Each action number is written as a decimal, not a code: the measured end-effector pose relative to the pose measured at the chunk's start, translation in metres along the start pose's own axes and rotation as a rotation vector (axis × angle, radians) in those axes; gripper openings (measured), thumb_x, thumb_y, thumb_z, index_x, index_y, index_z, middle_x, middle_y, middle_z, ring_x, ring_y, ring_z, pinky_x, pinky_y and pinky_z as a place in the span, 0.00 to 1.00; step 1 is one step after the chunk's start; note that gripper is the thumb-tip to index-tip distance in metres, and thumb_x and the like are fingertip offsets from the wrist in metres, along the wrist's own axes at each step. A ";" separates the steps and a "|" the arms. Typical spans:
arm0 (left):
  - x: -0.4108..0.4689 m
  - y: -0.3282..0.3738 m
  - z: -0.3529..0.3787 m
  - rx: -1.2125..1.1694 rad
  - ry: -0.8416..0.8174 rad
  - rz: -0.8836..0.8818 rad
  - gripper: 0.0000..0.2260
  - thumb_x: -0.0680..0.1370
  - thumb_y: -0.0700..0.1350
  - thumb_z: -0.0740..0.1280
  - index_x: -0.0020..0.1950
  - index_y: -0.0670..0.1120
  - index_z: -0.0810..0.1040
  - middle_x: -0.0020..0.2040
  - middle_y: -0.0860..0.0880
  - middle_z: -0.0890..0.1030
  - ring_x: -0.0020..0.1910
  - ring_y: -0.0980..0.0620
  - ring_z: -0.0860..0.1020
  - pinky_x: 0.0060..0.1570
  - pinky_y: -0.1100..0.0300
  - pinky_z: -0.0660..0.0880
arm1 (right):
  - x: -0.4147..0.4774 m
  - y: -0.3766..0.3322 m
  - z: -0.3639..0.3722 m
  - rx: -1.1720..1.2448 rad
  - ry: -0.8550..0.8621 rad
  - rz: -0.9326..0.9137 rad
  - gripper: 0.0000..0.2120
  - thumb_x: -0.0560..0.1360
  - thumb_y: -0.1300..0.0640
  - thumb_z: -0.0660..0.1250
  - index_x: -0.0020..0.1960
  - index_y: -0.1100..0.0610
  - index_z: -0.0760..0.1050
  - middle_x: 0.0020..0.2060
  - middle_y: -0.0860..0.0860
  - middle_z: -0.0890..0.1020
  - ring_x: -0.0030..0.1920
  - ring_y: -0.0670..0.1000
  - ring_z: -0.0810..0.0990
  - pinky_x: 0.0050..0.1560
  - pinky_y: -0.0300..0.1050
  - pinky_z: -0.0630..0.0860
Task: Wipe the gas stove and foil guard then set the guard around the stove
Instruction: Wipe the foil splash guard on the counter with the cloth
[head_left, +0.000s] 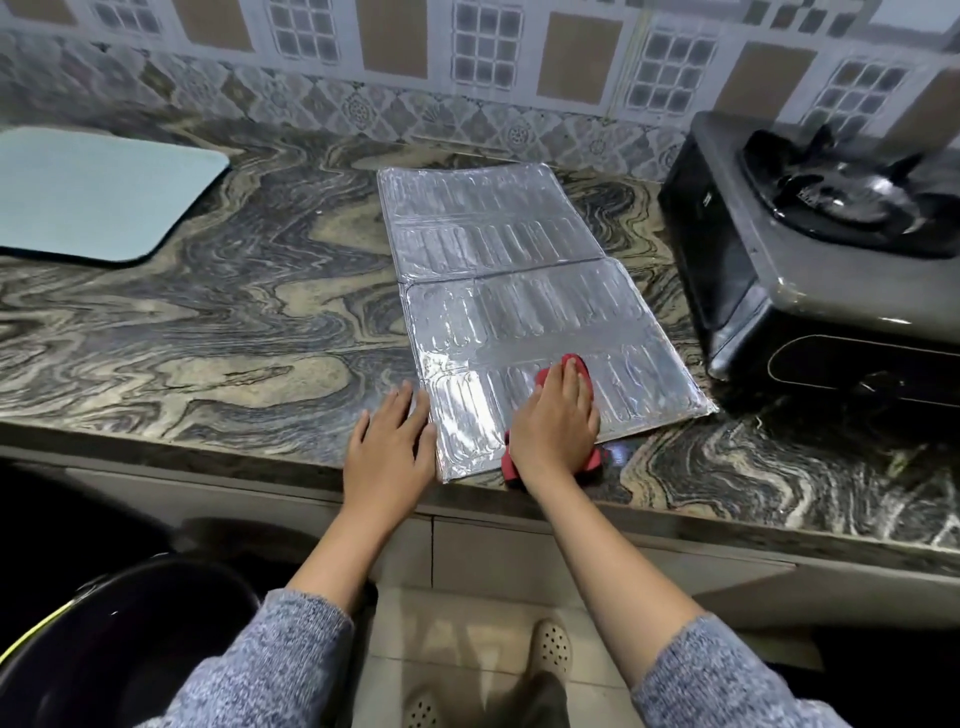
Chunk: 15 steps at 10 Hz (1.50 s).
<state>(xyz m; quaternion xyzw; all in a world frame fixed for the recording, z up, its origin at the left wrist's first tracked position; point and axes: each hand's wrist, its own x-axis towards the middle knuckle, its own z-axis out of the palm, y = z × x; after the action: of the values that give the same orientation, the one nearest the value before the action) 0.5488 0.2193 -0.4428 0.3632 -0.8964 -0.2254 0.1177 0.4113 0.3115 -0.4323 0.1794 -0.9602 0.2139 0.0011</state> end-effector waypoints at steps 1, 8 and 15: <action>0.000 0.000 0.000 0.005 -0.003 -0.002 0.21 0.81 0.52 0.52 0.74 0.52 0.60 0.77 0.54 0.56 0.76 0.58 0.51 0.73 0.55 0.45 | -0.004 -0.010 0.003 0.018 0.003 0.027 0.24 0.80 0.54 0.51 0.75 0.56 0.54 0.76 0.49 0.55 0.75 0.50 0.53 0.73 0.50 0.51; 0.002 -0.001 -0.004 0.013 -0.076 0.001 0.22 0.81 0.53 0.50 0.75 0.52 0.56 0.77 0.54 0.52 0.76 0.58 0.48 0.73 0.55 0.43 | -0.029 0.008 -0.006 0.136 -0.306 -0.734 0.25 0.75 0.50 0.50 0.68 0.53 0.69 0.69 0.49 0.71 0.70 0.51 0.67 0.67 0.46 0.60; 0.001 0.005 -0.002 0.000 -0.043 -0.026 0.22 0.81 0.53 0.52 0.75 0.53 0.59 0.77 0.53 0.54 0.76 0.57 0.49 0.74 0.54 0.43 | 0.023 0.015 -0.032 0.267 -0.302 -0.275 0.16 0.76 0.58 0.63 0.62 0.61 0.74 0.58 0.57 0.78 0.60 0.56 0.74 0.57 0.40 0.66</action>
<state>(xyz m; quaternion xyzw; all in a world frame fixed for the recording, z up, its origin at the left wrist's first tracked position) 0.5464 0.2212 -0.4388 0.3698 -0.8939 -0.2348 0.0953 0.3820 0.3293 -0.4079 0.3369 -0.8793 0.3074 -0.1373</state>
